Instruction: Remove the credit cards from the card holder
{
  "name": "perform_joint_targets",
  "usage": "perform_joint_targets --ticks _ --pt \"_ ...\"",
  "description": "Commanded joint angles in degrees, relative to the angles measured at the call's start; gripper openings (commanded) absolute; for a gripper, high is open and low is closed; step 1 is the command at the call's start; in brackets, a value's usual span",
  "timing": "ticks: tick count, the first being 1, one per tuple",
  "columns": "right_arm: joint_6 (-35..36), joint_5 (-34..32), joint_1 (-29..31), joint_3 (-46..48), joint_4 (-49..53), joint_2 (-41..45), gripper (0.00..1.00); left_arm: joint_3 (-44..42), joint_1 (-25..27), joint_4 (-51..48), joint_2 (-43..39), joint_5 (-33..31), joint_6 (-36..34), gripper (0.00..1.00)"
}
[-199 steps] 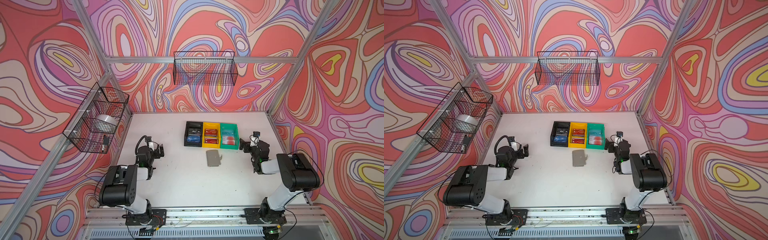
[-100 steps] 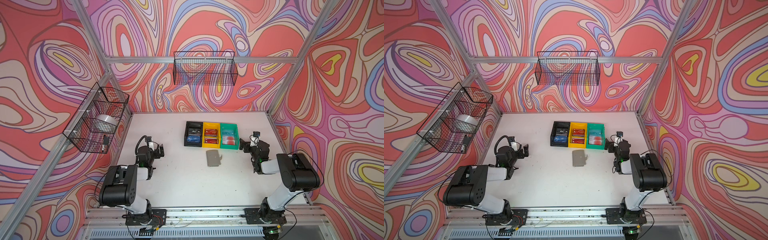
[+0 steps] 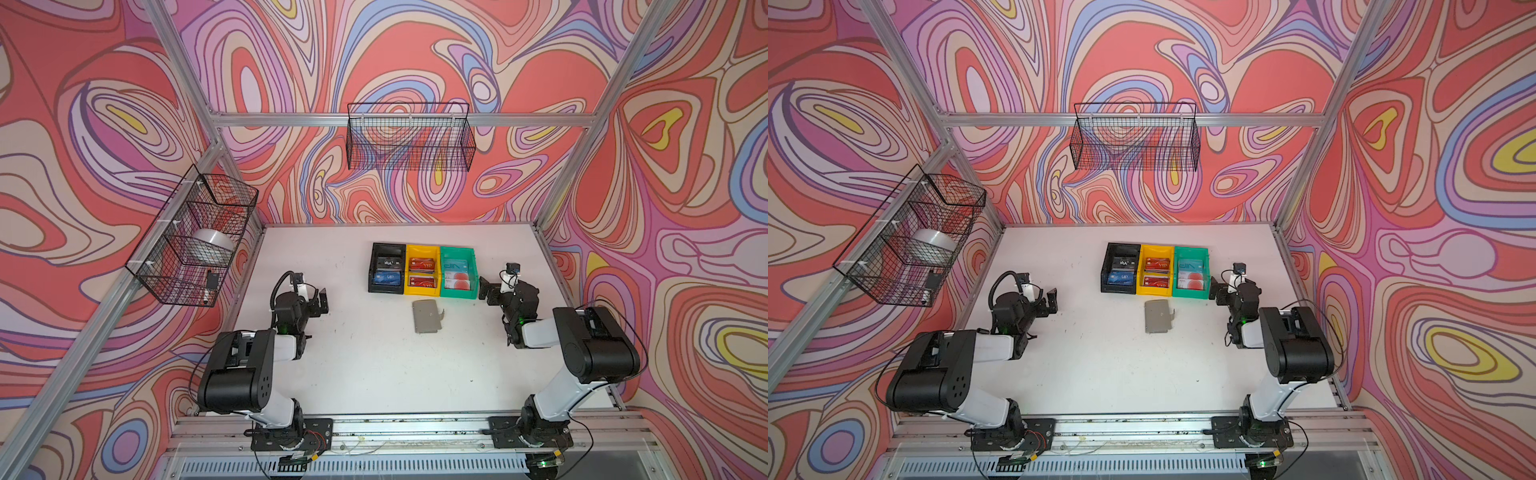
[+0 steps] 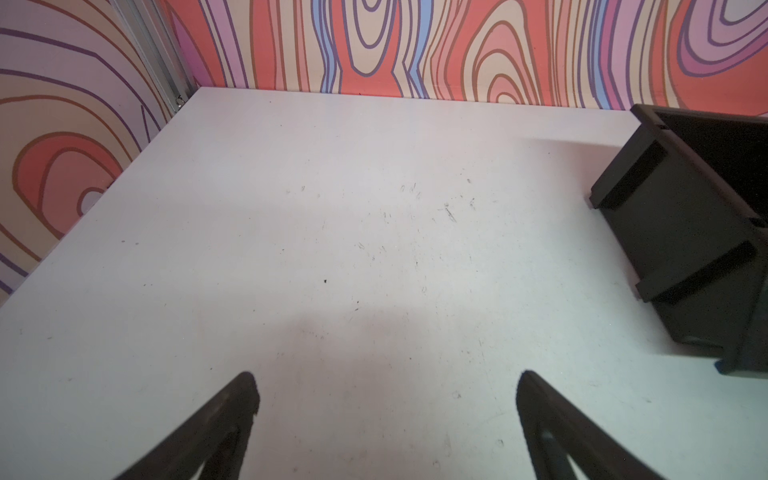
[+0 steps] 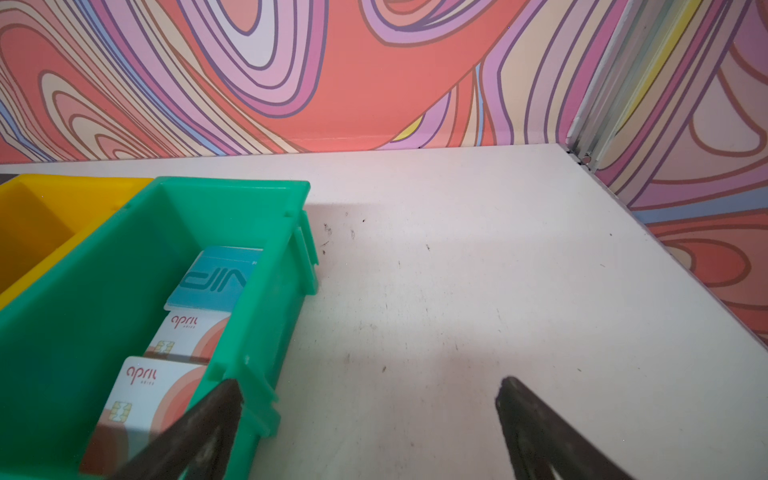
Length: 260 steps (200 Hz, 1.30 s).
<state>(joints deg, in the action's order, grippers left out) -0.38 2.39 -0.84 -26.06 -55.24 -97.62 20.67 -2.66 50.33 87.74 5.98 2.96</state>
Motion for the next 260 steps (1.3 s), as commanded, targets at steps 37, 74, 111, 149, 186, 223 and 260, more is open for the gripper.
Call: perform_joint_targets --ticks 37,74,111,149,186,223,260 --pt "0.7 0.3 0.2 0.7 -1.3 1.1 0.97 -0.4 0.2 1.4 -1.3 2.8 -2.1 0.98" --pt "0.9 -1.8 1.0 1.2 6.1 10.6 0.93 1.7 0.3 -8.3 -7.8 6.0 -3.7 0.97" --pt "3.0 -3.9 3.7 -4.6 26.7 22.1 0.89 2.4 2.4 -12.2 -10.4 5.5 -5.6 0.95" --pt "-1.7 -0.3 6.3 -14.9 53.0 29.1 0.77 4.2 6.6 -20.2 -17.3 4.0 -7.2 0.93" --pt "-8.0 1.2 14.7 -19.2 62.2 29.8 0.68 4.3 8.3 -15.2 -19.0 11.2 6.7 0.84" --pt "-14.6 4.3 23.8 -19.9 61.7 25.3 0.64 4.4 12.7 -16.4 -17.2 12.1 13.5 0.75" --pt "-16.6 3.9 30.3 -21.9 60.9 16.1 0.57 3.4 16.8 -19.9 -15.8 12.1 16.3 0.68"
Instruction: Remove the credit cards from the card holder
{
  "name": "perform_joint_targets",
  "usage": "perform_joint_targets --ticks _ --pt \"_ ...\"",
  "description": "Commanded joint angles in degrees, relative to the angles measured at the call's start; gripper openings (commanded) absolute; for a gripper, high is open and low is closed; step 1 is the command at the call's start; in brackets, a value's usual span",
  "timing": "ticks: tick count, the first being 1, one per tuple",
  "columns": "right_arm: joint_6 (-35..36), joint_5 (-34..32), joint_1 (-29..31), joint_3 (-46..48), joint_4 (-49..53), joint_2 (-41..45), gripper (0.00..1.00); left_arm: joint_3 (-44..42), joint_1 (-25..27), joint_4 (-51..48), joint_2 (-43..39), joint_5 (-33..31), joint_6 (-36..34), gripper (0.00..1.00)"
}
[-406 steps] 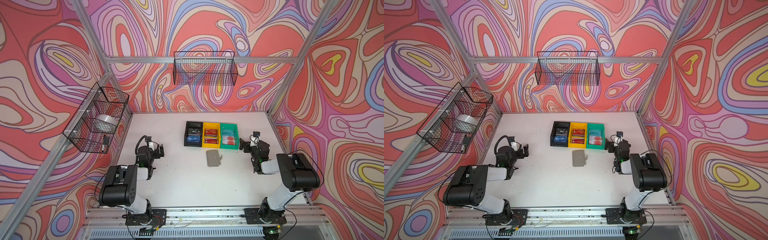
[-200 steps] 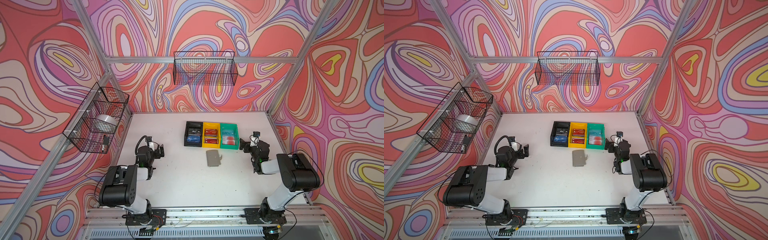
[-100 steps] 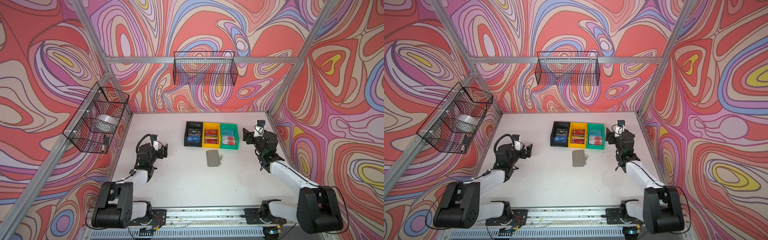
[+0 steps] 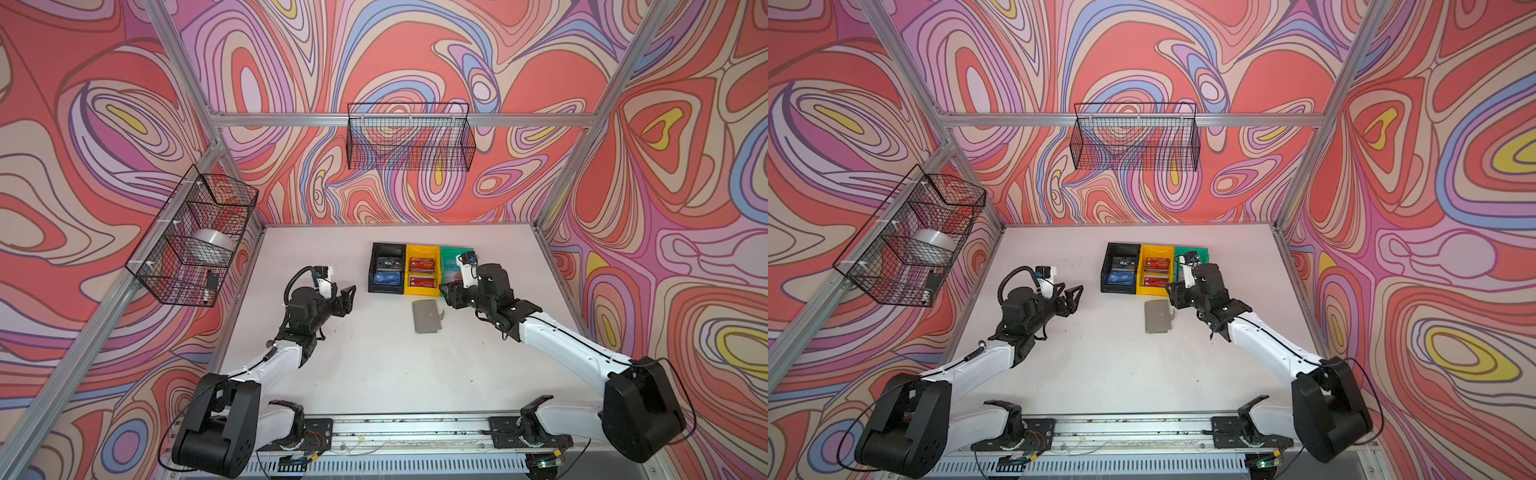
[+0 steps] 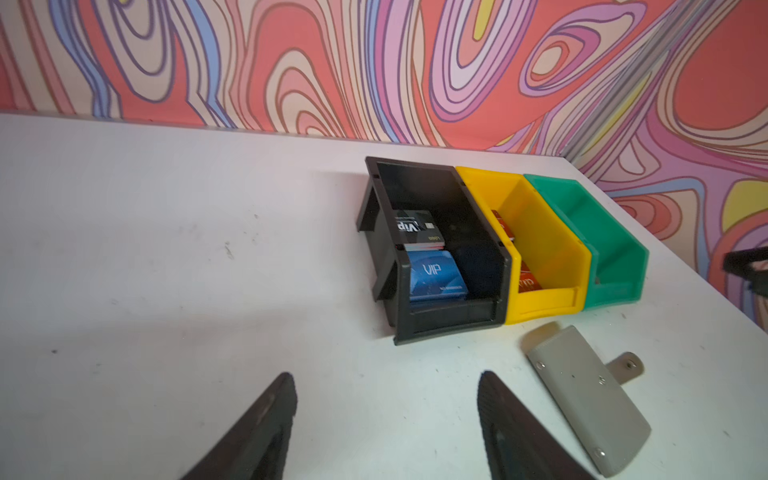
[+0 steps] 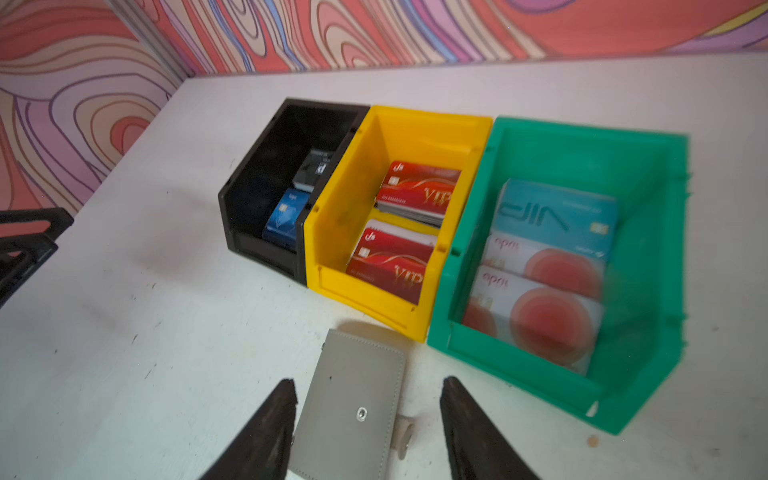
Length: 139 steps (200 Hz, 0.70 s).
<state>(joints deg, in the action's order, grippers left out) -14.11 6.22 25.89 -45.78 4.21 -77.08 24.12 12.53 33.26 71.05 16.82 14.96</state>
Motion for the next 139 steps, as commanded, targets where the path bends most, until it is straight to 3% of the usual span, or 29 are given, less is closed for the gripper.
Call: perform_joint_targets --ticks 1,65,76,139 --pt "-2.9 -0.1 3.7 -2.2 1.4 -4.6 0.56 -0.1 1.7 -2.9 0.9 1.3 4.4 0.68" --pt "-4.1 -1.5 5.8 -4.6 -0.1 -12.2 0.45 -1.5 2.2 -6.7 0.3 2.9 8.7 0.60" --pt "-4.1 -2.7 5.9 -4.9 0.2 -13.0 0.39 -1.1 2.2 -7.6 0.6 3.0 9.6 0.58" --pt "-3.7 -6.0 5.8 -5.8 3.0 -15.8 0.25 2.7 2.5 -11.6 6.5 8.7 12.8 0.48"
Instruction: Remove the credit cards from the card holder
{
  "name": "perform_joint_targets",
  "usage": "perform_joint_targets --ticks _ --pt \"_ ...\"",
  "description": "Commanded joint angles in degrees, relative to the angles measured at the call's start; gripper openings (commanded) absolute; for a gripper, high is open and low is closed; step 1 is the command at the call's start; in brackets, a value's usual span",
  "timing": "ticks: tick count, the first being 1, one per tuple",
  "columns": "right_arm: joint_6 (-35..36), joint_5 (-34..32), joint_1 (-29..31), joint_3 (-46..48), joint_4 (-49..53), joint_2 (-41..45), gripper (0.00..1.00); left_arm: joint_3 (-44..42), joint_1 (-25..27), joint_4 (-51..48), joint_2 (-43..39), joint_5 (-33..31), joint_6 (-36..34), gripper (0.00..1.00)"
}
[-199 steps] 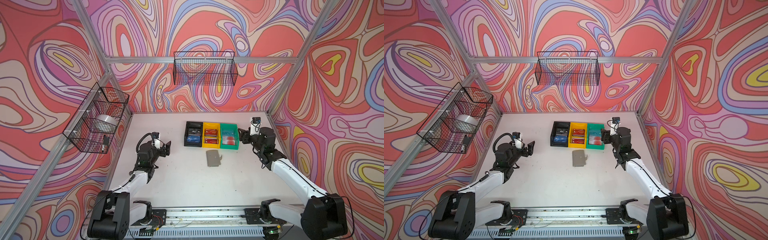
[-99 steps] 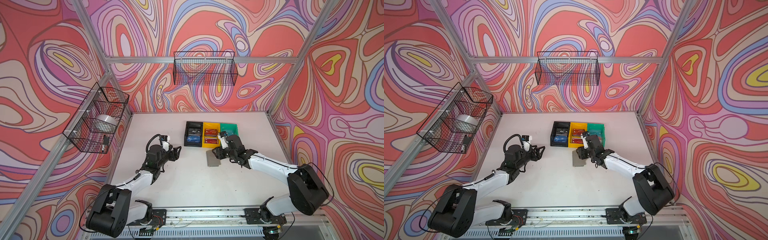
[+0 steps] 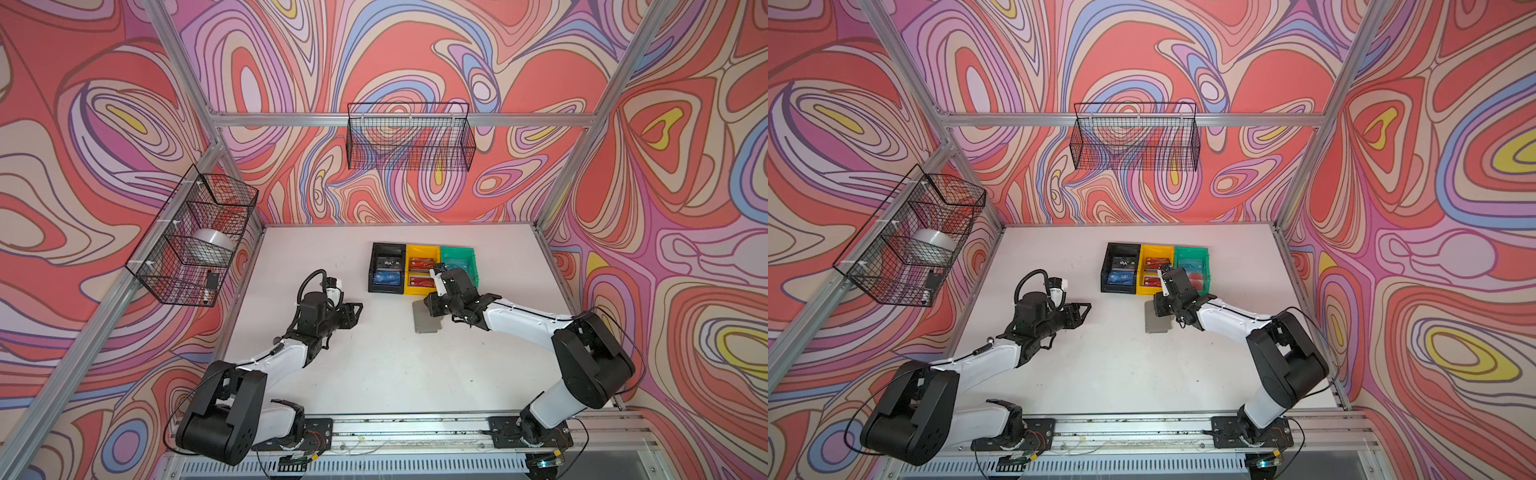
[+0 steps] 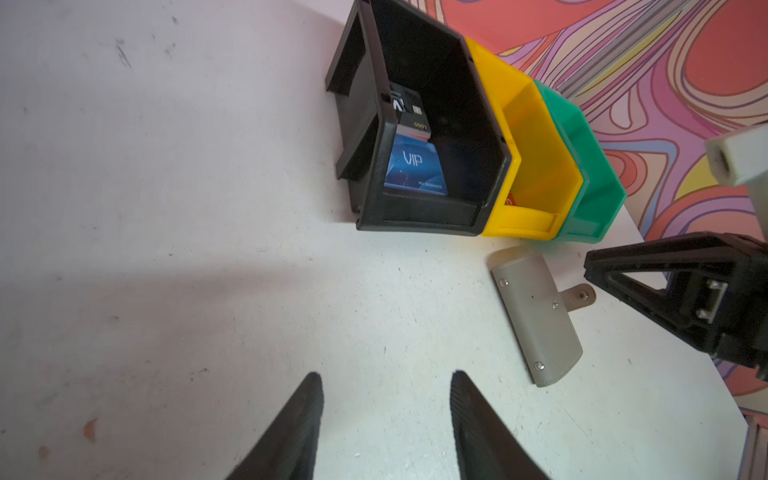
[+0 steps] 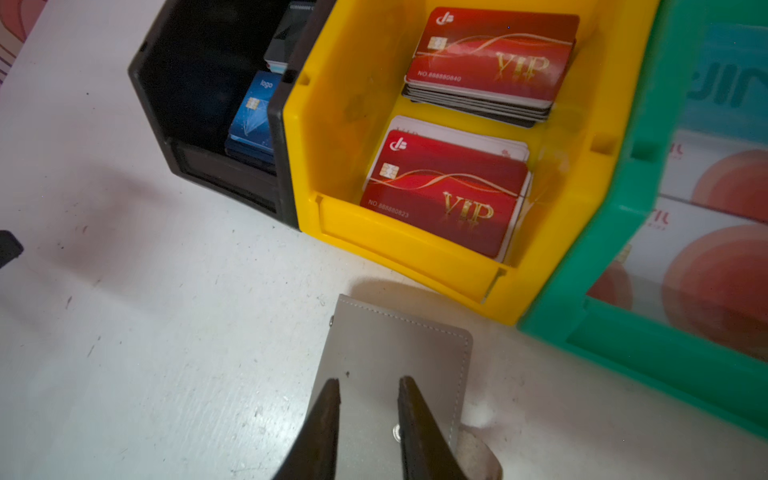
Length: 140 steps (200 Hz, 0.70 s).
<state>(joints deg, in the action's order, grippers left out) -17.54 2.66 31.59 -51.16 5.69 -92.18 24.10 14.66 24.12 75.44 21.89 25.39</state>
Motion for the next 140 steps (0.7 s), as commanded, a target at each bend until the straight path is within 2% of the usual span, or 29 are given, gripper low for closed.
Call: perform_joint_targets --ticks 1,82,140 --pt "-0.3 -2.5 0.1 -0.4 1.6 -0.7 0.25 2.8 0.4 -2.5 2.2 3.8 2.4 0.48" --pt "-2.2 -9.8 0.1 -0.8 5.4 -3.0 0.10 12.2 5.1 -7.4 11.1 6.7 5.0 0.30" --pt "-3.4 -13.8 0.0 -2.7 7.9 -6.7 0.06 15.3 9.3 -7.3 14.9 6.0 5.6 0.30"
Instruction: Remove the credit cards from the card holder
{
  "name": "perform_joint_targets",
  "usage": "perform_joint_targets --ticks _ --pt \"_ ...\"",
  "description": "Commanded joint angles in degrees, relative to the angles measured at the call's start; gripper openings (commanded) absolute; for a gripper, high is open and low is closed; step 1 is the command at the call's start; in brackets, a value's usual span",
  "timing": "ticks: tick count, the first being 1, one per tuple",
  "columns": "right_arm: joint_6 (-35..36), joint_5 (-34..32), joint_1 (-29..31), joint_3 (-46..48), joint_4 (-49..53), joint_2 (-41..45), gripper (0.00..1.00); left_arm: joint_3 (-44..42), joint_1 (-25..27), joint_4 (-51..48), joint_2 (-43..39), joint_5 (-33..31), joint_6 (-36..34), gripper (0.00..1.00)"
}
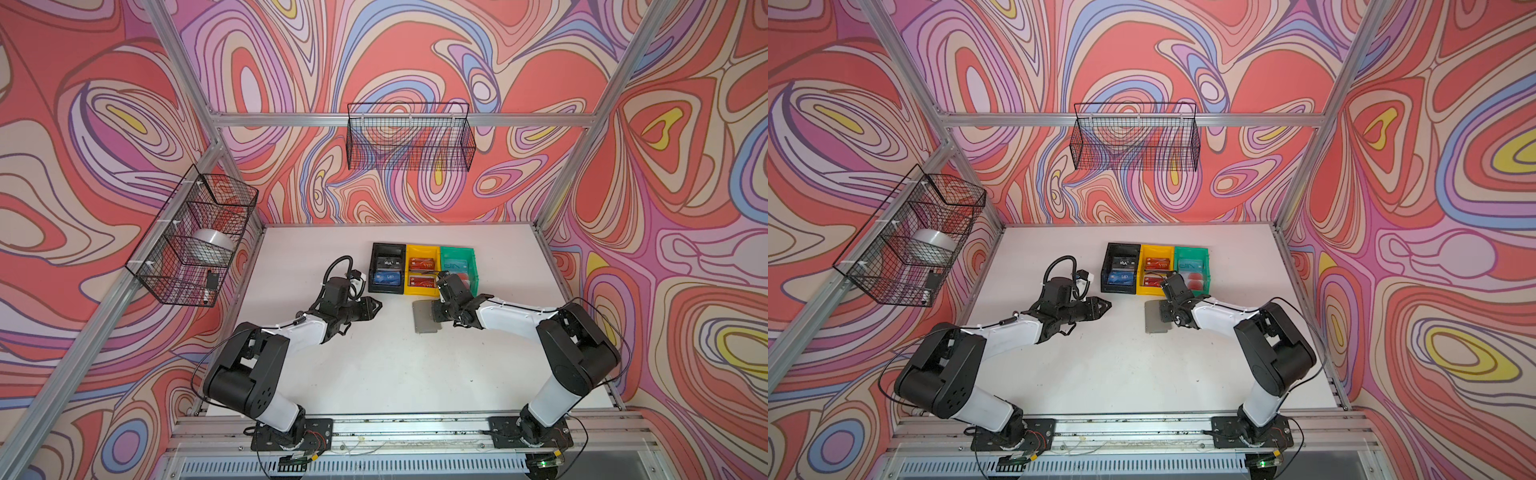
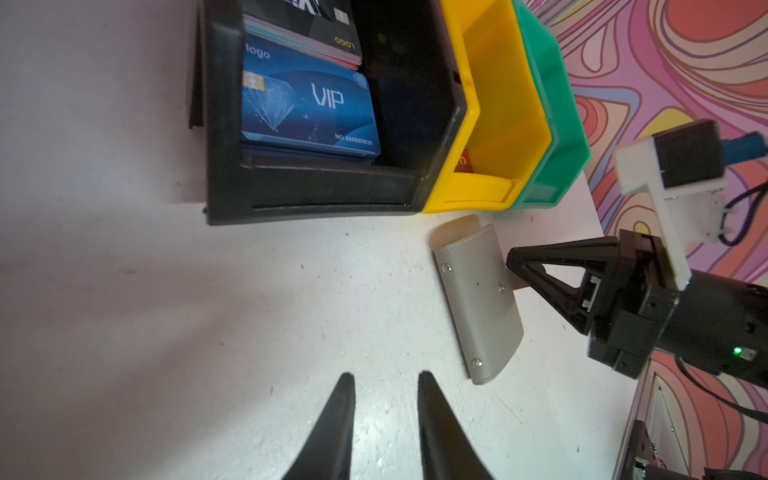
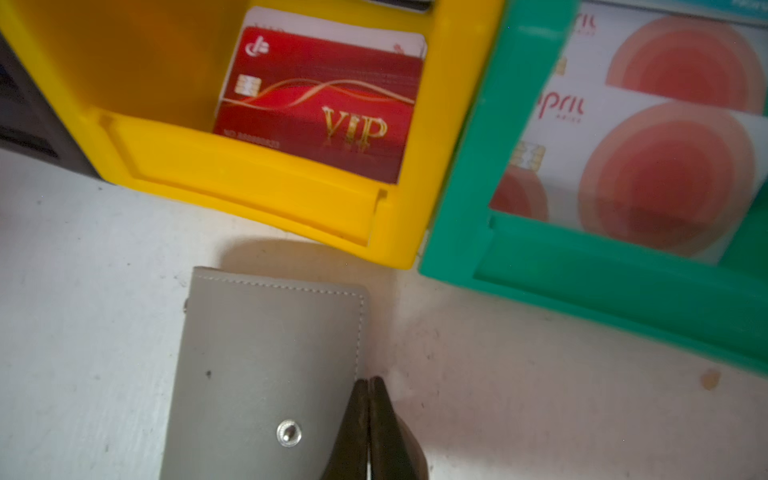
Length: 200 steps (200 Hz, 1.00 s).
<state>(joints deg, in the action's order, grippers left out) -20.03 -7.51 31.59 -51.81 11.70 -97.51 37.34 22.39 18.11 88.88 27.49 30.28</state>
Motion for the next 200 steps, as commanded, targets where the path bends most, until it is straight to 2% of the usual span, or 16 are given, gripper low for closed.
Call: perform_joint_targets --ticks 1,70,155,175,200 --pt "-0.9 -3.7 0.0 -2.1 1.9 -1.4 0.06 2.1 1.7 -1.4 1.4 0.4 0.7 0.30" --pt "-0.2 -4.2 -0.1 -3.0 2.8 -3.3 0.05 5.4 6.0 1.3 7.6 0.9 3.9 0.30" --pt "0.3 -1.1 -0.1 -2.4 2.1 -3.3 0.05 11.5 10.1 0.9 15.5 1.4 7.5 0.29" --pt "0.3 0.4 -0.1 -2.3 1.6 -3.3 0.04 13.2 10.9 -0.4 17.0 0.9 8.0 0.25" --pt "0.0 1.4 -0.1 -2.2 0.9 -3.5 0.04 17.1 12.7 -7.2 19.1 -1.3 6.5 0.20"
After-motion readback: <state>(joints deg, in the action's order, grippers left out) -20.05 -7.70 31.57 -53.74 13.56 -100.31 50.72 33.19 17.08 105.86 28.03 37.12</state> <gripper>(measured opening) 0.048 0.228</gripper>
